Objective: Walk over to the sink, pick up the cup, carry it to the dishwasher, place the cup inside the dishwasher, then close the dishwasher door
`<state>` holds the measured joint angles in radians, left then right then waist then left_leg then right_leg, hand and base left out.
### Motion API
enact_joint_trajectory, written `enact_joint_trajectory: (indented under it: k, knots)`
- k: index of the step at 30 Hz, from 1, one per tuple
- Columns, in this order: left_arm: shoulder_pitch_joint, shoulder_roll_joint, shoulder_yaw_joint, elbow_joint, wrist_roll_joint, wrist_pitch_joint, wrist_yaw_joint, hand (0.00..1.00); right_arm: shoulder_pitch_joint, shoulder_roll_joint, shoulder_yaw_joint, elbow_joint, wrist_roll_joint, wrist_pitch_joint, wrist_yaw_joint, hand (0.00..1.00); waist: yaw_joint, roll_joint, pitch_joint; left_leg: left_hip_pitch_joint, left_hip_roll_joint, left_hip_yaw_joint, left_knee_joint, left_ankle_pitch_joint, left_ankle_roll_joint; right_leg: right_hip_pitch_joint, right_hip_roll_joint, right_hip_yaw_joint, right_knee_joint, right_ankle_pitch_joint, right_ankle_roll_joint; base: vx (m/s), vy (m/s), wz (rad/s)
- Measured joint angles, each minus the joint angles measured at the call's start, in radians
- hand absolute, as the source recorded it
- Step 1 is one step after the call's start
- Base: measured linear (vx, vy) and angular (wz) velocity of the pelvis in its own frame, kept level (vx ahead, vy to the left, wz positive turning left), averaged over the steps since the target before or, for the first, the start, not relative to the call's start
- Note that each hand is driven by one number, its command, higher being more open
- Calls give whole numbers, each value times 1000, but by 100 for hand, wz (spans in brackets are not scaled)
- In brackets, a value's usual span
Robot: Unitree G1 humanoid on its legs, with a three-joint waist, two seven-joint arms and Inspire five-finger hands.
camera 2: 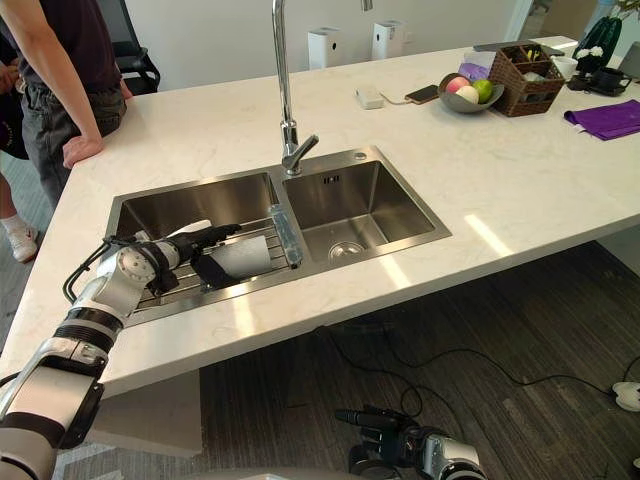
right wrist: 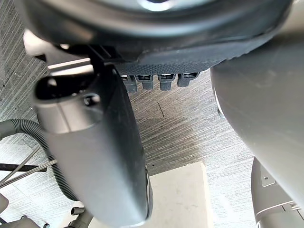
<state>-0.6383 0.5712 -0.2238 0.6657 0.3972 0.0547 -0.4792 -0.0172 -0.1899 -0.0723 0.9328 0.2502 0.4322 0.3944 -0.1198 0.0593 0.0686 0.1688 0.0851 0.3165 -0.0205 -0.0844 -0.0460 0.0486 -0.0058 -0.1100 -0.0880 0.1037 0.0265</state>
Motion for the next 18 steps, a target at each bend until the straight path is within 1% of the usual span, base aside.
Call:
enact_joint_trajectory:
  k: [6,11,12,18]
  knots:
    - [0,-12,0,-2,26,19,1,100,0,3,4,-1,1,0,-2,100,-2,-2,0,2,0,3,-2,0,0,0,1,3,-3,0,0,0,0,0]
    - [0,-25,0,-2,61,20,16,100,-2,3,20,-2,2,0,-6,100,-3,-6,0,5,0,8,-4,-1,0,-1,1,8,-4,0,0,0,0,-1]
    - [0,-30,0,-2,74,19,19,0,-2,3,20,-2,2,0,-6,100,-3,-7,0,5,0,9,-4,-1,0,-1,0,9,-4,0,0,0,0,0]
    - [0,-47,-1,0,116,9,29,0,-4,5,21,-3,1,1,-6,100,-6,-10,0,6,0,16,-4,-3,0,-2,1,15,-4,0,0,0,0,-2]
